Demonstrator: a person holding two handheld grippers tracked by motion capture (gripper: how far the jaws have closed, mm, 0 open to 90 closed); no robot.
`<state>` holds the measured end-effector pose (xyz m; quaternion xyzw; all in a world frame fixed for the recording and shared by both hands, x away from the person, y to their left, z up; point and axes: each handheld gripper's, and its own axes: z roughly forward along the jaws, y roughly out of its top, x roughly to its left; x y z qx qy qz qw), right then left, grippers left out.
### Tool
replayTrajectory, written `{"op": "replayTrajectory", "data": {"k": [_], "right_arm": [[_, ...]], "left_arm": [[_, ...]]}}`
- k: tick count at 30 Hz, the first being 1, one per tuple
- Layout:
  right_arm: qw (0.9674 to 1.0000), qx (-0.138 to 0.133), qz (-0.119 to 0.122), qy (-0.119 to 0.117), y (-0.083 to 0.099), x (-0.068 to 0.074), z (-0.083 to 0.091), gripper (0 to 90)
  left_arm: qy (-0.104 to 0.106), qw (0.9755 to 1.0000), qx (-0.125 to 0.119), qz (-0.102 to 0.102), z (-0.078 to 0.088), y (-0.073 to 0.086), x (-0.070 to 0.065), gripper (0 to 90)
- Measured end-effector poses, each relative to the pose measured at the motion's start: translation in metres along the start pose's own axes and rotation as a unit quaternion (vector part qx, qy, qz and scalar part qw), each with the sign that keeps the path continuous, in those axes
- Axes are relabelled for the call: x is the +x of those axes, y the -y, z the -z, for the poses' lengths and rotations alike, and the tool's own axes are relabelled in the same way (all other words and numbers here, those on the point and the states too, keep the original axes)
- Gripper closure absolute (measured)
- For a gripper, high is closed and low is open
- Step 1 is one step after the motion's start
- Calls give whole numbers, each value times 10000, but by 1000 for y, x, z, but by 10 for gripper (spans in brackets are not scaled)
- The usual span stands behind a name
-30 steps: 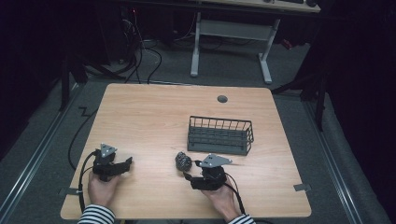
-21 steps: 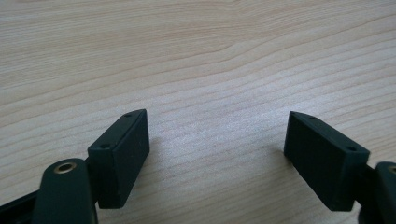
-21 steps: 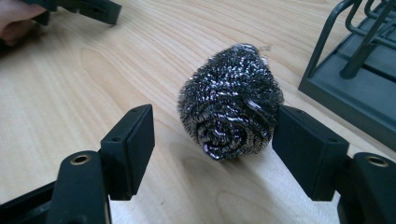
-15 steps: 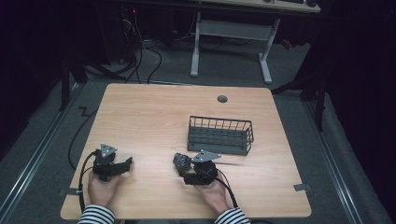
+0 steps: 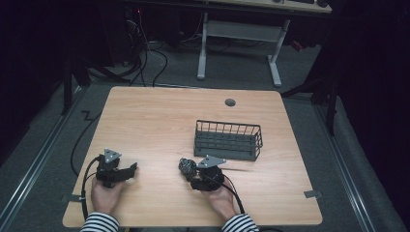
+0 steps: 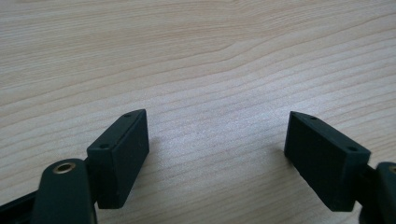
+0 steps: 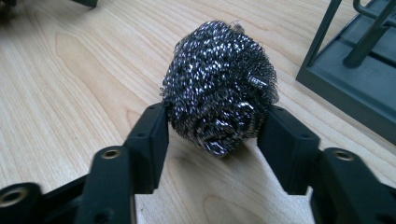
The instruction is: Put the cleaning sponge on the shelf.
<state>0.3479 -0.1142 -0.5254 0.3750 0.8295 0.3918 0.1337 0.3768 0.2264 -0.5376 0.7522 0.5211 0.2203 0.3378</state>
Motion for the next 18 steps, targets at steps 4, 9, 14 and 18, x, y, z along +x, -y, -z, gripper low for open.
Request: {"op": "replayTrajectory", "data": {"k": [4, 9, 14, 18], "right_arm": [[9999, 94, 63, -41, 2, 1, 1, 508], [9999, 66, 104, -106, 3, -2, 3, 577], [9999, 55, 109, -120, 4, -2, 5, 622], [9998, 22, 137, -129, 4, -2, 6, 682]], "left_arm": [[1, 10000, 1, 3, 0, 0, 0, 223], [-1, 10000, 1, 2, 0, 0, 0, 224], [-7, 10000, -3, 2, 0, 0, 0, 224], [3, 10000, -1, 1, 0, 0, 0, 224]]}}
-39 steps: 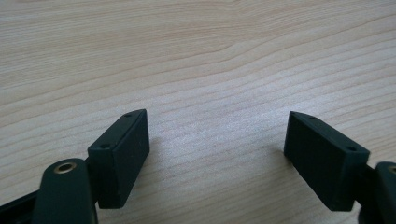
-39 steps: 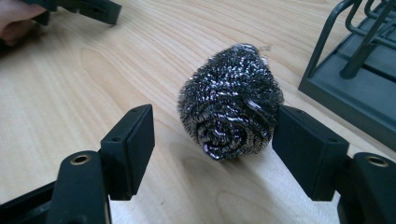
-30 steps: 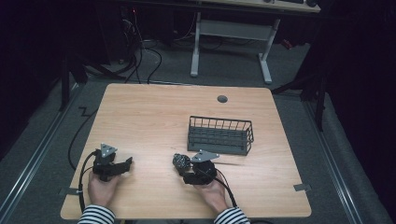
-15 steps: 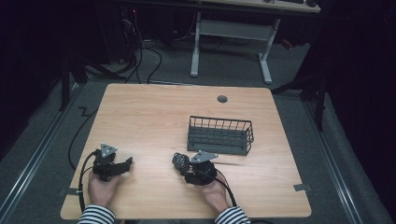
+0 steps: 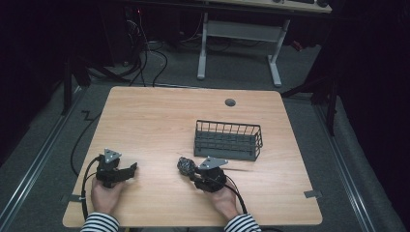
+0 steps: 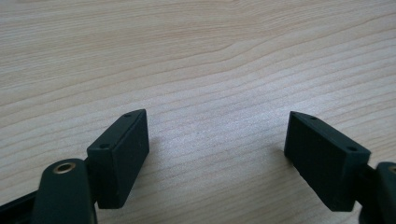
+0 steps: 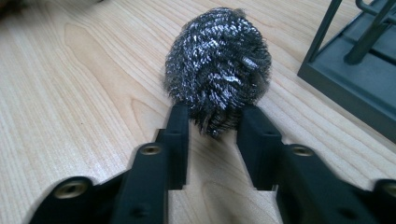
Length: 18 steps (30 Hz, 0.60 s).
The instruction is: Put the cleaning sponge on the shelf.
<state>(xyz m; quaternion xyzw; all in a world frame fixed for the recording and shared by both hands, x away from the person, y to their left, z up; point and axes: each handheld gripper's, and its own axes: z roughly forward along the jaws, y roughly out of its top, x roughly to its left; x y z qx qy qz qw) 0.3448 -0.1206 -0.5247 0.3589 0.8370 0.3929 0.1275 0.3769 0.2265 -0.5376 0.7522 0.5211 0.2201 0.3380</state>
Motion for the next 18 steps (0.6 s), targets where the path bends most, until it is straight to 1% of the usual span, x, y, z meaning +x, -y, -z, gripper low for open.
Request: {"op": "replayTrajectory", "data": {"k": [4, 5, 7, 9, 18], "right_arm": [[10000, -20, 54, -5, 0, 0, 0, 701], [10000, -26, 41, -7, 0, 1, 1, 721], [10000, -23, 27, -10, 0, 1, 1, 730], [10000, -51, 64, -5, -1, 1, 2, 766], [9999, -80, 136, -30, -1, 2, 5, 829]], "left_arm": [[-6, 10000, 4, -2, 0, 0, 0, 224], [-5, 10000, 3, -2, 0, 0, 0, 224], [-4, 10000, 2, -1, 0, 0, 0, 224], [1, 10000, 1, -3, 0, 0, 0, 224], [2, 10000, 3, -13, 0, 0, 0, 224]]}}
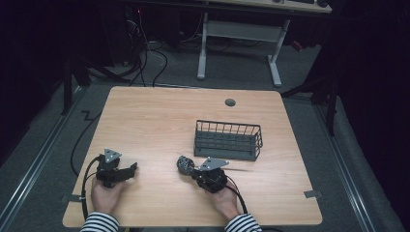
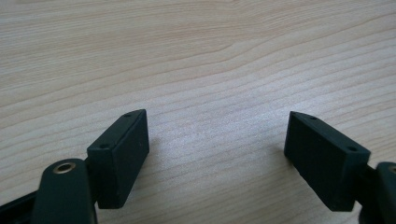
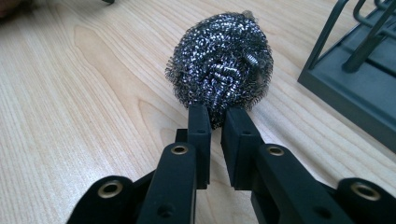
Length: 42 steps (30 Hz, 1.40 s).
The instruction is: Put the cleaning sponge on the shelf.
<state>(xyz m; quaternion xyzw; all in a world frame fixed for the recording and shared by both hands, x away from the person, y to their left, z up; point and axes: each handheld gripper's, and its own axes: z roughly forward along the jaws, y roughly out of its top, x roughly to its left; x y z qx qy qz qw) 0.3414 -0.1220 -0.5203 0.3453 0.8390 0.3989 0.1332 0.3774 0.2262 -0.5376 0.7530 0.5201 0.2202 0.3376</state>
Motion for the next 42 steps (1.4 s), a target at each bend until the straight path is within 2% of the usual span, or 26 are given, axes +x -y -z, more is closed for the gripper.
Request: {"op": "replayTrajectory", "data": {"k": [4, 10, 11, 15, 24, 30, 37, 41, 42], "right_arm": [[9999, -143, 0, -21, -2, 0, 7, 840], [9998, -205, 72, -35, -5, -1, 17, 844], [9995, -255, 166, -46, -8, 0, 24, 844], [9992, -299, 244, -59, -12, 0, 32, 844], [9981, -536, 260, -143, -22, -8, 63, 844], [9971, -673, 346, -12, -33, -17, 85, 844], [9959, -865, 225, 162, -45, -36, 108, 844], [9956, -861, 215, 291, -49, -44, 113, 844], [9955, -840, 195, 392, -51, -51, 116, 844]], "left_arm": [[-6, 10000, -4, -1, 0, 0, 0, 224], [-5, 10000, 4, -4, 0, 0, 0, 224], [-6, 10000, 4, -3, 0, 0, 0, 224], [-7, 10000, 5, -5, 0, 0, 0, 224], [-4, 10000, 4, -4, 0, 0, 0, 224], [-2, 10000, 7, -6, 0, 0, 0, 224], [-3, 10000, 5, -4, 0, 0, 0, 224], [-3, 10000, 6, -4, 0, 0, 0, 224], [-3, 10000, 4, -3, 0, 0, 0, 224]]}}
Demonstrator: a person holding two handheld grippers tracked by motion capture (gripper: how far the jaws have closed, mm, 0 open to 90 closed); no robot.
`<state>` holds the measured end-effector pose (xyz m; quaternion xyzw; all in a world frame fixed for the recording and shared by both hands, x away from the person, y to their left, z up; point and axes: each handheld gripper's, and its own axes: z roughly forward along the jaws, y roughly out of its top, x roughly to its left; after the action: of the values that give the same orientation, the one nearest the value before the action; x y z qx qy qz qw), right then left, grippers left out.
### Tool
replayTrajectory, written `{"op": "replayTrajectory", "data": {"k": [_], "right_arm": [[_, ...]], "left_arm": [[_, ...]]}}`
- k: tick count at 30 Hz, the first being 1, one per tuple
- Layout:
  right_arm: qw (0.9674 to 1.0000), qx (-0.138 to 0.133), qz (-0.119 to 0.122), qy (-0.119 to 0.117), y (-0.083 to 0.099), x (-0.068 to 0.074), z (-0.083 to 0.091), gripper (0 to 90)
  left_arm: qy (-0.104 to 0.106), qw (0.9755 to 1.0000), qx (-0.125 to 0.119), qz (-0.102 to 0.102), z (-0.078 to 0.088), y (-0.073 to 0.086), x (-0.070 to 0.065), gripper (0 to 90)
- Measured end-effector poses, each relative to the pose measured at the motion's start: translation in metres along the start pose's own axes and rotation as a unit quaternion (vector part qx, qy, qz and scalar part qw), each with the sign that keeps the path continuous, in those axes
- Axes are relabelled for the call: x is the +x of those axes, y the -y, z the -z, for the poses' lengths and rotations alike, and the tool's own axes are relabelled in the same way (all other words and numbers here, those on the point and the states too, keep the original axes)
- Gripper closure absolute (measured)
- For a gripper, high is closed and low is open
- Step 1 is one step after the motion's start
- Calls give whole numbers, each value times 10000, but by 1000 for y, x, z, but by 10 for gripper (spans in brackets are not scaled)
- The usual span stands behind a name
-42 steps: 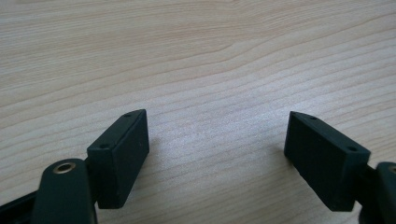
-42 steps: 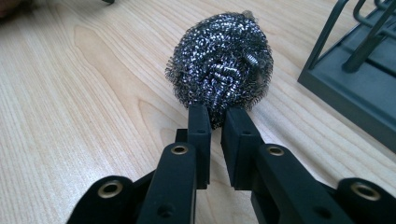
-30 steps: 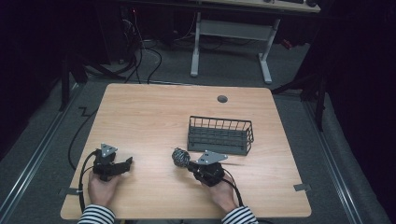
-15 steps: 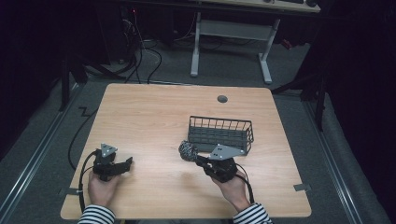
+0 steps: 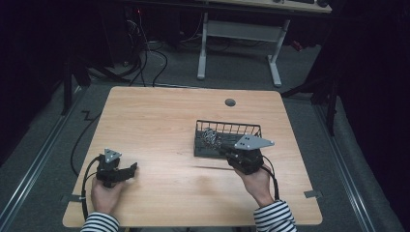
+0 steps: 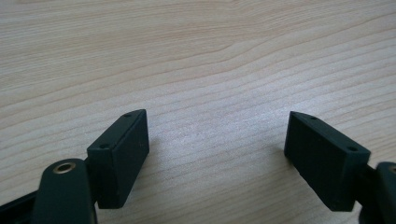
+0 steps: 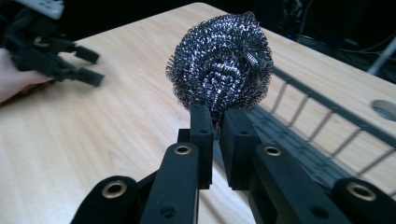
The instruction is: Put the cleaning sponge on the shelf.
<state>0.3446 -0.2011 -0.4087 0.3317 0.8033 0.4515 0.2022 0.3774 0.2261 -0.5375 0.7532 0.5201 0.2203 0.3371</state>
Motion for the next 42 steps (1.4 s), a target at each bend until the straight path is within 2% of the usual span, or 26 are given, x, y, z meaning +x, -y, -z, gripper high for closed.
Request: {"op": "replayTrajectory", "data": {"k": [4, 7, 8, 9, 15, 17, 24, 32, 38, 42], "right_arm": [[9999, 11, -23, 110, -3, -9, 2, 844], [9995, 51, -132, 271, -7, -22, 2, 844], [9995, 51, -132, 271, -7, -22, 2, 844], [9991, 65, -204, 359, -8, -29, 1, 843], [9979, 158, -333, 525, -9, -43, -4, 842], [9970, 283, -417, 588, -7, -51, -9, 842], [9940, 523, -647, 708, -2, -64, -20, 839], [9919, 743, -731, 728, 2, -70, -30, 837], [9909, 894, -754, 667, 9, -69, -34, 833], [9895, 981, -859, 619, 14, -71, -37, 814]], "left_arm": [[-1, 10000, 1, -1, 0, 0, 0, 224], [-1, 10000, 2, -3, 0, 0, 0, 224], [-1, 10000, 2, -3, 0, 0, 0, 224], [0, 10000, 1, -1, 0, 0, 0, 224], [-2, 10000, 1, -1, 0, 0, 0, 225], [-1, 10000, 0, -1, 0, 0, 0, 224], [-1, 10000, 1, -1, 0, 0, 0, 225], [0, 10000, 1, 0, 0, 0, 0, 225], [-4, 10000, -1, 1, 0, 0, 0, 225], [-8, 10000, -1, 0, 0, 0, 0, 225]]}}
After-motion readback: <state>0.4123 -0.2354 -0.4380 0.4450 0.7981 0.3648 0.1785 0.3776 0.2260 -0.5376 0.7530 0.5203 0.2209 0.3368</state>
